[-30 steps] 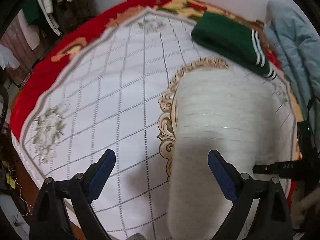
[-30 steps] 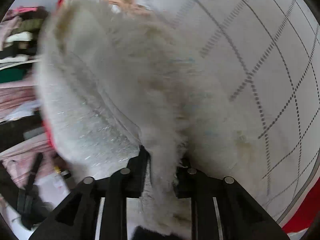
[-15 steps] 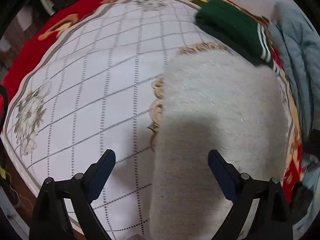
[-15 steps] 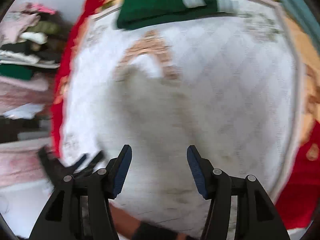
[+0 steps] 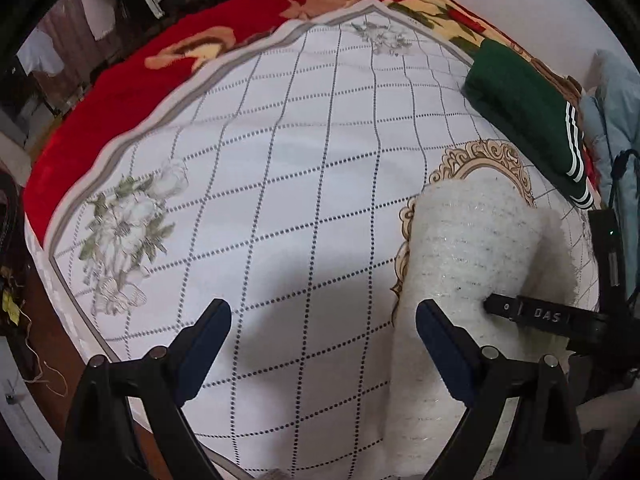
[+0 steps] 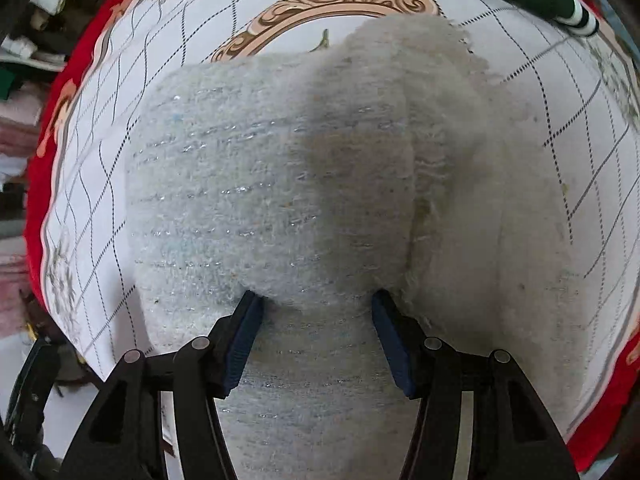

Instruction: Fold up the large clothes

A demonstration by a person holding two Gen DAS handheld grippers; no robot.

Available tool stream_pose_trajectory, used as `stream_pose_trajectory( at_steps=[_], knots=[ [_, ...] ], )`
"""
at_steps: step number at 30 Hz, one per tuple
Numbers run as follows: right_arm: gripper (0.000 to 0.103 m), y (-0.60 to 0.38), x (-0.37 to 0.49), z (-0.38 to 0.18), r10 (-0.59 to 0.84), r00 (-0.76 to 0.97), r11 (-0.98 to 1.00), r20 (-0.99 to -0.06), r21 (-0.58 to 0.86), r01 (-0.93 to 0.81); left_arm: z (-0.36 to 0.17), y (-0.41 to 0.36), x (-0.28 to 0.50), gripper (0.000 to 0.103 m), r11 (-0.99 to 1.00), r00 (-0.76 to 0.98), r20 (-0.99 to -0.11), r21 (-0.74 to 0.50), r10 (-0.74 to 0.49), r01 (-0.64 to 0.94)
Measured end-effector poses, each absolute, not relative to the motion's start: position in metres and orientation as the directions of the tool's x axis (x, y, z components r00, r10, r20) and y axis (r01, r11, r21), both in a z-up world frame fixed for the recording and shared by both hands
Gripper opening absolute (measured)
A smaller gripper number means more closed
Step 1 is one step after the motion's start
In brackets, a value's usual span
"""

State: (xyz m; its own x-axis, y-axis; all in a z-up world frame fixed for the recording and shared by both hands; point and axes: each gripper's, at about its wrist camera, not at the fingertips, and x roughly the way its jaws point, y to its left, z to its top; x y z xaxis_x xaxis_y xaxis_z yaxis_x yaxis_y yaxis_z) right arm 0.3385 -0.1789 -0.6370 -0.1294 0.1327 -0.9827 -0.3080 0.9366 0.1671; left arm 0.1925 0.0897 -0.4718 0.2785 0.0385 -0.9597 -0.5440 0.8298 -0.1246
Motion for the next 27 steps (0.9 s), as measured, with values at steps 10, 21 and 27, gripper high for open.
stream_pose_trajectory(
  at_steps=[10,21,27],
  knots=[
    [0.103,-0.297,0.366,-0.558,0.427,-0.053,0.871,-0.903,0.427,-0.245,-0.498,0.063,0.205,0.094,0.788,0.38,-0.891,-0.414,-0.248,-0.457],
    [0.103,-0.315,0.401,-0.691,0.595,-0.322,0.749,-0.736,0.654,-0.109,-0.532,0.029,0.242,0.095,0.811,0.303,-0.877,-0.467,-0.374,-0.352],
    [0.101,-0.331,0.369,-0.692,0.73,-0.384,0.622,-0.565,0.782,0.033,-0.535,0.034,0.252,0.096,0.834,0.277,-0.874,-0.473,-0.401,-0.285]
  ],
)
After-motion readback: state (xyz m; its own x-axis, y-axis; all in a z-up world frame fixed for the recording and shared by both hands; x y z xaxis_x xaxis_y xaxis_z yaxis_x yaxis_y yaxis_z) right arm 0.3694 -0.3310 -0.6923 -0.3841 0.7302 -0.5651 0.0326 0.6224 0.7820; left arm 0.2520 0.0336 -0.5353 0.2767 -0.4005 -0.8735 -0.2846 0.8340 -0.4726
